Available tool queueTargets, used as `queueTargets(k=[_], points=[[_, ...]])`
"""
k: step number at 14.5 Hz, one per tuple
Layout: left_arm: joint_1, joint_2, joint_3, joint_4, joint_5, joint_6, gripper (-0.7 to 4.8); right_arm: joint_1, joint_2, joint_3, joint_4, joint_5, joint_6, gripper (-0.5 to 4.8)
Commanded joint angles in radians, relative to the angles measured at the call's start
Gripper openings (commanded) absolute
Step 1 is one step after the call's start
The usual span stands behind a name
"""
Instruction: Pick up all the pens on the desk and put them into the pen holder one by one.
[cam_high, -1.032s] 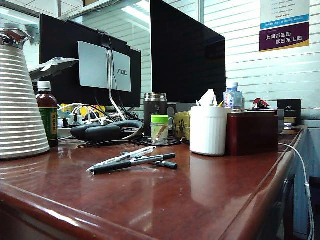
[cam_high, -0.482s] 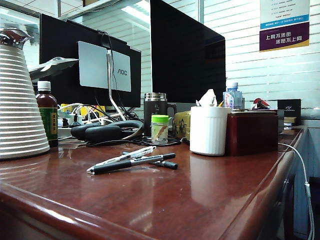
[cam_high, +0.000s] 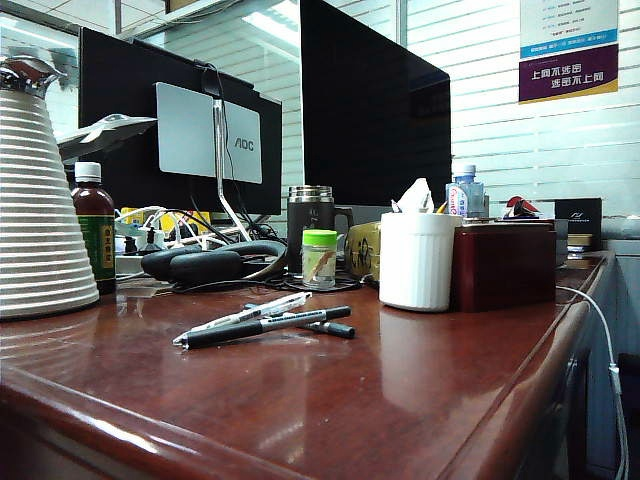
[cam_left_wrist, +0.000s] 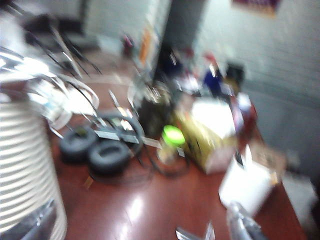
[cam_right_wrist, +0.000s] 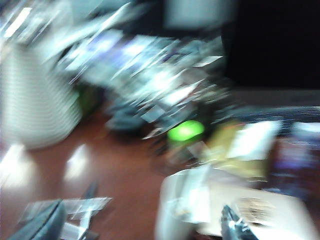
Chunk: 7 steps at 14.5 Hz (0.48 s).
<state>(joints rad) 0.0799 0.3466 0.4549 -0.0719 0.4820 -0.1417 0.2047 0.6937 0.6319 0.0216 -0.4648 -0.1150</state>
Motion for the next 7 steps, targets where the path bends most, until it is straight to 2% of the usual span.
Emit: queueTargets(k=[1, 4, 7], points=[[-0.128, 0.135, 0.037, -0.009, -0.055, 0.107, 4.79, 0.170, 0.212, 0.084, 0.002, 0.077, -0.142, 4.00], [-0.383, 0.277, 0.056, -0.030, -0.252, 0.224, 4.79, 0.282, 0.446, 0.154, -0.007, 0.105, -0.210, 4.00], [-0.574, 0.438, 0.067, -0.082, -0.435, 0.220, 4.79, 0.329, 0.645, 0.243, -0.042, 0.104, -0.296, 3.98]])
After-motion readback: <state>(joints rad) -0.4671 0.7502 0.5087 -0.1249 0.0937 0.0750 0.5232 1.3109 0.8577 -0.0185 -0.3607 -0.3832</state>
